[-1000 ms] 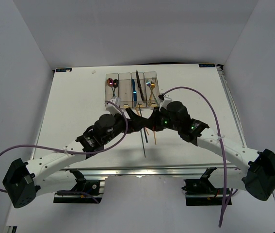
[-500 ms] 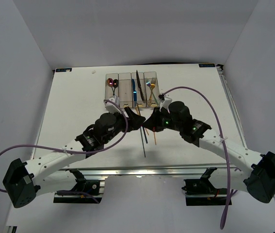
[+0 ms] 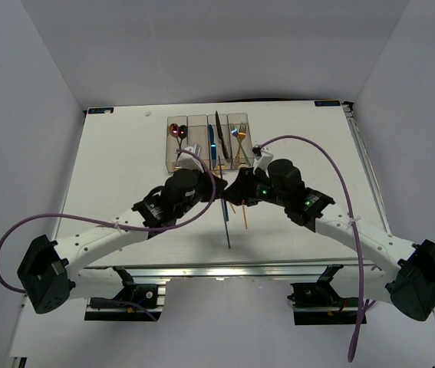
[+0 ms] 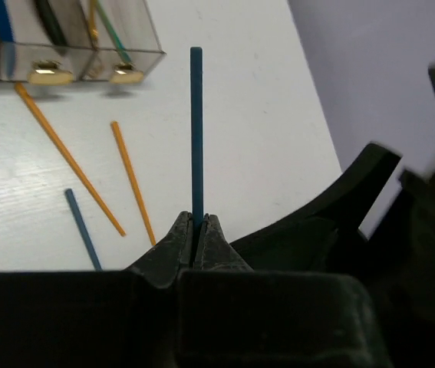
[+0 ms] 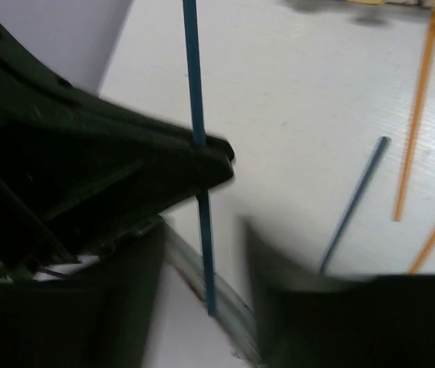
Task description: Sort the eating utensils into containers
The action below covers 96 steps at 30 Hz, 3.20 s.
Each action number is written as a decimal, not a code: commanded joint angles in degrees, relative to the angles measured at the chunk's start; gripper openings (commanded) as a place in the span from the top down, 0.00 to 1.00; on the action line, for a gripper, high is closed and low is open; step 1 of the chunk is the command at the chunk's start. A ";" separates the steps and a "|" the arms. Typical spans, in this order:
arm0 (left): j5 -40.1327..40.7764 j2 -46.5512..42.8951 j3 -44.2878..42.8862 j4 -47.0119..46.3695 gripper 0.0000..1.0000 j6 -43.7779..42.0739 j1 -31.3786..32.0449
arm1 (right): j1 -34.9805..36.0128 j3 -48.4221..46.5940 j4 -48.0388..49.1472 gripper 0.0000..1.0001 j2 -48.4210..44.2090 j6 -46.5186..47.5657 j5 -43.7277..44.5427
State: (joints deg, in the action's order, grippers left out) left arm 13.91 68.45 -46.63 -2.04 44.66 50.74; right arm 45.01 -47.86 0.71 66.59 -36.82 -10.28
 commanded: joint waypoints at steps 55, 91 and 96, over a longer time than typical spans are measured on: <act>-10.57 -4.16 -14.99 15.31 0.02 -13.73 -28.94 | -2.65 -26.14 -26.90 0.71 44.49 8.17 30.94; -16.90 1.25 6.11 -12.90 0.20 4.55 -6.18 | -3.35 8.31 7.37 1.00 -5.06 2.72 -2.27; -17.60 4.41 5.59 -14.04 0.42 4.91 -5.74 | -3.35 7.34 7.81 1.00 -5.24 2.72 -4.22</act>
State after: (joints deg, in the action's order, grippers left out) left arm -3.99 71.72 -38.94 -14.68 49.65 44.51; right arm 41.65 -39.31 5.08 62.37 -34.13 -11.81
